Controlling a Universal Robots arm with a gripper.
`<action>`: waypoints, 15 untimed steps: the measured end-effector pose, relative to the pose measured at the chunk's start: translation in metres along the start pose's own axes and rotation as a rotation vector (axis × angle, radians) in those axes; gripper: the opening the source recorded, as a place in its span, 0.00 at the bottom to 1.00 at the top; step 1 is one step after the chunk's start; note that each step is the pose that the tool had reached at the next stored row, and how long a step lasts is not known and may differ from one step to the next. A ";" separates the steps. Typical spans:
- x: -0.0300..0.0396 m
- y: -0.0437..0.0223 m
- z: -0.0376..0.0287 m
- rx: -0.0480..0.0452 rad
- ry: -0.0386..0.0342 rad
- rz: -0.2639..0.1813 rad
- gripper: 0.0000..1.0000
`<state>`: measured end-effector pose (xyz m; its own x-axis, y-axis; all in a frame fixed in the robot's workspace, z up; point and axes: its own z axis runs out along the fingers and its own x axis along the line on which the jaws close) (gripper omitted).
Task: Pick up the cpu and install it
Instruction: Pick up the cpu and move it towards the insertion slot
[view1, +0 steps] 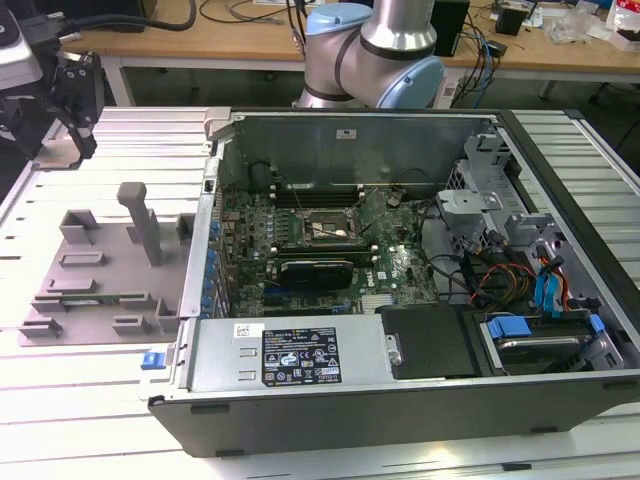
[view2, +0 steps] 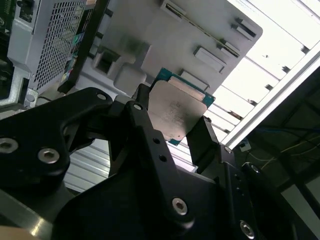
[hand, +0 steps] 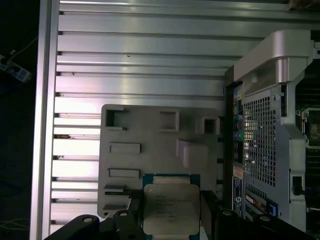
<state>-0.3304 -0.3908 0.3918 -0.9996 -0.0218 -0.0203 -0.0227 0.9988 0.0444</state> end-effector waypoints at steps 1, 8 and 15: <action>-0.0019 0.0000 0.0001 -0.0001 0.0000 0.000 0.55; -0.0192 -0.0004 0.0003 0.0001 0.0001 0.000 0.55; -0.0427 -0.0009 0.0008 0.0000 0.0001 0.000 0.55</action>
<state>-0.2876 -0.3908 0.3918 -0.9996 -0.0217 -0.0202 -0.0226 0.9988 0.0444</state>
